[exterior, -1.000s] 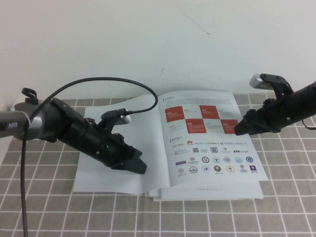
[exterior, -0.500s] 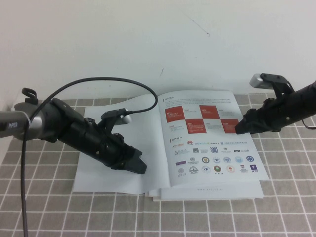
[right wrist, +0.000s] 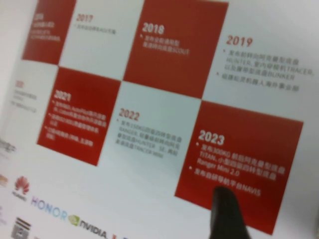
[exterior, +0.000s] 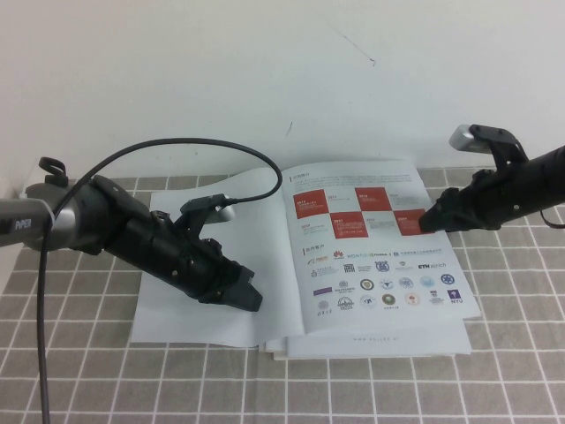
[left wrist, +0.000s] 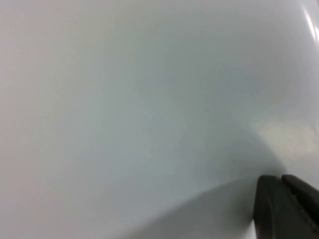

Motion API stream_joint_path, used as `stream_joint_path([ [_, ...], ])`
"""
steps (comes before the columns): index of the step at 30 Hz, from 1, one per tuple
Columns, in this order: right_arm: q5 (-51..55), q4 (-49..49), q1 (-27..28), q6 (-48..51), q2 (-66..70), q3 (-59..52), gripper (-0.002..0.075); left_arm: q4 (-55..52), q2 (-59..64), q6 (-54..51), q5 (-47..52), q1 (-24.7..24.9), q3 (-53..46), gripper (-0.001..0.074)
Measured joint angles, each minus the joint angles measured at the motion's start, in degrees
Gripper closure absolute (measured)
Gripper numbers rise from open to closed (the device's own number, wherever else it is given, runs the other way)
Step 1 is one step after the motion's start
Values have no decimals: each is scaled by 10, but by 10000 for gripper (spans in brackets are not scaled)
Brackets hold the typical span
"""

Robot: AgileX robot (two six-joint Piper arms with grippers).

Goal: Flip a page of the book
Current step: Open the closed book

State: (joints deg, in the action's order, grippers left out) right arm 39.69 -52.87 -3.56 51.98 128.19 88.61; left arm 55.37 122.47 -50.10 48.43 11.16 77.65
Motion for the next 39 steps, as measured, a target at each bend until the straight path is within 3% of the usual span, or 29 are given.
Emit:
stream_joint_path([
  [14, 54, -118, 0, 74, -49, 0, 350, 0, 0, 0, 0, 0, 0, 738],
  [24, 136, -216, -79, 154, -53, 1, 356, 1, 0, -2, 0, 0, 0, 738],
  [33, 102, -141, -185, 155, -56, 5, 356, 4, 0, -2, 0, 0, 0, 738],
  [39, 94, -87, -203, 121, -45, 5, 360, 11, 1, -2, 4, -1, 0, 738],
])
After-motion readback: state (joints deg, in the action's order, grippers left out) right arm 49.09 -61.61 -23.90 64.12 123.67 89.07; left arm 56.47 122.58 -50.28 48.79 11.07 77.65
